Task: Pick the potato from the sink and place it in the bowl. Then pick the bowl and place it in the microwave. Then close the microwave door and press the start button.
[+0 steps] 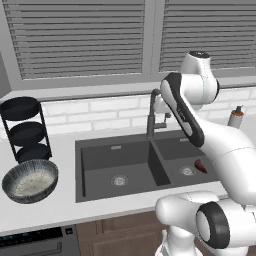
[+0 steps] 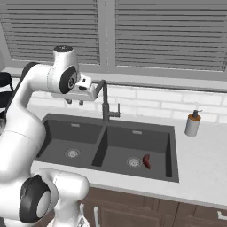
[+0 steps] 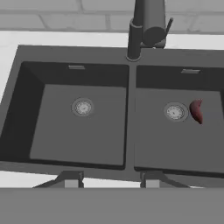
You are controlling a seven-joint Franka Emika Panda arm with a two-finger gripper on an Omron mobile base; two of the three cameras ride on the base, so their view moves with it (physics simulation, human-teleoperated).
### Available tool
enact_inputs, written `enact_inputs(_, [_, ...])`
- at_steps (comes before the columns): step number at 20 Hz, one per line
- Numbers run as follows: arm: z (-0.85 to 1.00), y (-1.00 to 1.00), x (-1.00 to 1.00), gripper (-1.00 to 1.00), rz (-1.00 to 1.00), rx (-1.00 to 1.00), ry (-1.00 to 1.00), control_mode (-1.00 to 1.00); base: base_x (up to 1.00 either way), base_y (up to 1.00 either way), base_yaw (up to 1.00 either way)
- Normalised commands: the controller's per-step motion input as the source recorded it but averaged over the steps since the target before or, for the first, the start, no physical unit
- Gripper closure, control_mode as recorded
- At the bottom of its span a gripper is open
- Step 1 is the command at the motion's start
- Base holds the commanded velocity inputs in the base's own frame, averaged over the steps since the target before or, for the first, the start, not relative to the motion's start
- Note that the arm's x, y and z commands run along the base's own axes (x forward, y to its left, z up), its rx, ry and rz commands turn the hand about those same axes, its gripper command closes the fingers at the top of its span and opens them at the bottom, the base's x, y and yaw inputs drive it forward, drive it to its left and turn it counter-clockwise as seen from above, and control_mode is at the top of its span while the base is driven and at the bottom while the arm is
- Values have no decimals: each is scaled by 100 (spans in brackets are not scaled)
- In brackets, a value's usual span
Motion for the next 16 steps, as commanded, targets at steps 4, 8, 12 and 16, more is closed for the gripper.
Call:
enact_inputs(4, [0,-1,-6,-100,0,0,0,-100,0,0,0])
enact_inputs(8, [-32,0,-19,-100,-9,-1,8,-100,0,0,0])
enact_inputs(12, [-35,-75,-61,-100,-11,0,-9,-100,0,0,0])
enact_inputs(16, [-44,-100,-36,-100,-4,9,0,-100,0,0,0])
